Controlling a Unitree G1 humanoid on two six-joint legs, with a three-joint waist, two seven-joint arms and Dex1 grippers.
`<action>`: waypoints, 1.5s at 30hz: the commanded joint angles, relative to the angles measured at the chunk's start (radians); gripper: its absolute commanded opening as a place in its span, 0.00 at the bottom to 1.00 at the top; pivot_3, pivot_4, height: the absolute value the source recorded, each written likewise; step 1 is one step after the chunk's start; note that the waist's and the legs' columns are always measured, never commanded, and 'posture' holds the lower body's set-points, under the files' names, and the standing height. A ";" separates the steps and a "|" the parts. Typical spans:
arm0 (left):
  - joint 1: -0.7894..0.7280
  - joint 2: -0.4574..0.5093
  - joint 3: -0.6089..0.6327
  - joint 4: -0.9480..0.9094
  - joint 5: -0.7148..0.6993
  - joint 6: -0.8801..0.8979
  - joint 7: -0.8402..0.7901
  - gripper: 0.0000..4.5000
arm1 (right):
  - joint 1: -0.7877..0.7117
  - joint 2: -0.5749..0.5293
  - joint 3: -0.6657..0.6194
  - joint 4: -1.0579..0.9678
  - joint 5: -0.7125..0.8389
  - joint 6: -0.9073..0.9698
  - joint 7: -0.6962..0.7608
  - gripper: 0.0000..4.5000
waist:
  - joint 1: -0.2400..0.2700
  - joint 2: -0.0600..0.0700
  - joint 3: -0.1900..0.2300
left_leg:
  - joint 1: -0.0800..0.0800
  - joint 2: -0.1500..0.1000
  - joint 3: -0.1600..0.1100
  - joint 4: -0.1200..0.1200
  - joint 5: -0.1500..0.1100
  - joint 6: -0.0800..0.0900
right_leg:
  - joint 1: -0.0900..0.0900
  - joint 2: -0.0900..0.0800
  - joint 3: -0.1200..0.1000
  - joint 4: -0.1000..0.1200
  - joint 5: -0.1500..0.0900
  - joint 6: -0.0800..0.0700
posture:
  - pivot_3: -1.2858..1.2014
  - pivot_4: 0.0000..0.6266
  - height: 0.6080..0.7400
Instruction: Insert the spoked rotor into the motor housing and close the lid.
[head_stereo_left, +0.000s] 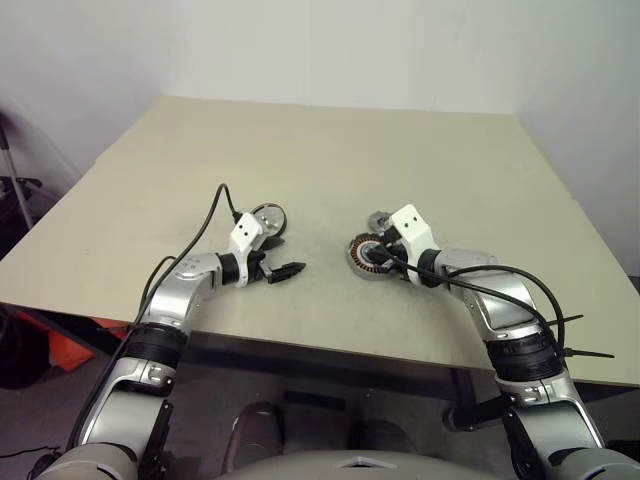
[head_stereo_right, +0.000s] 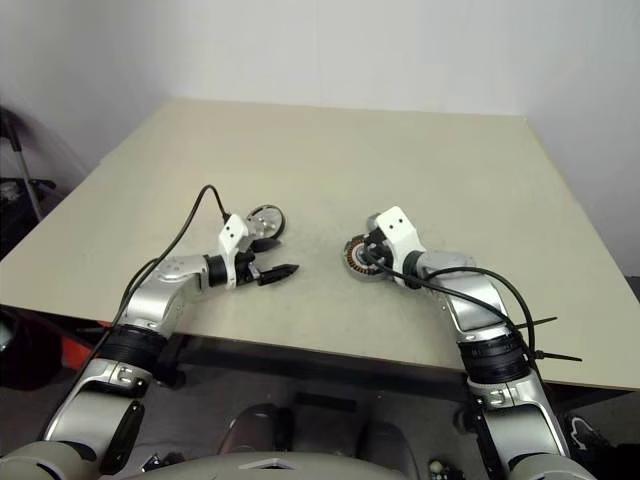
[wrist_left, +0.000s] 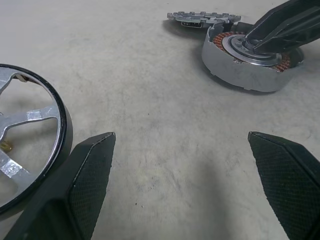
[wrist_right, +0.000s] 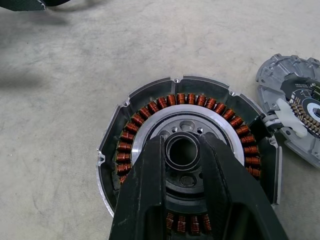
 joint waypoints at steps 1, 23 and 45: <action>-0.011 0.007 0.009 -0.017 -0.002 -0.018 -0.003 1.00 | -0.008 -0.009 -0.004 -0.010 0.011 0.002 -0.013 0.12 | 0.000 0.000 0.000 | 0.000 0.000 0.000 0.000 0.000 0.000 | 0.000 0.000 0.000 0.000 0.000 0.000 | 0.52 0.00 1.00; -0.019 0.012 0.008 -0.013 -0.003 -0.015 -0.020 1.00 | -0.036 -0.017 0.002 0.018 0.020 -0.017 -0.036 0.12 | 0.000 0.000 0.000 | 0.006 0.000 0.000 0.000 0.000 0.000 | 0.006 0.000 0.000 0.000 0.000 0.000 | 0.52 0.00 1.00; -0.020 0.015 0.009 -0.011 0.001 -0.016 -0.028 1.00 | -0.046 -0.011 0.020 0.031 0.018 -0.023 -0.043 0.12 | 0.000 0.000 0.000 | 0.006 0.000 0.000 0.000 0.000 0.000 | 0.006 0.000 0.000 0.000 0.000 0.000 | 0.52 0.00 1.00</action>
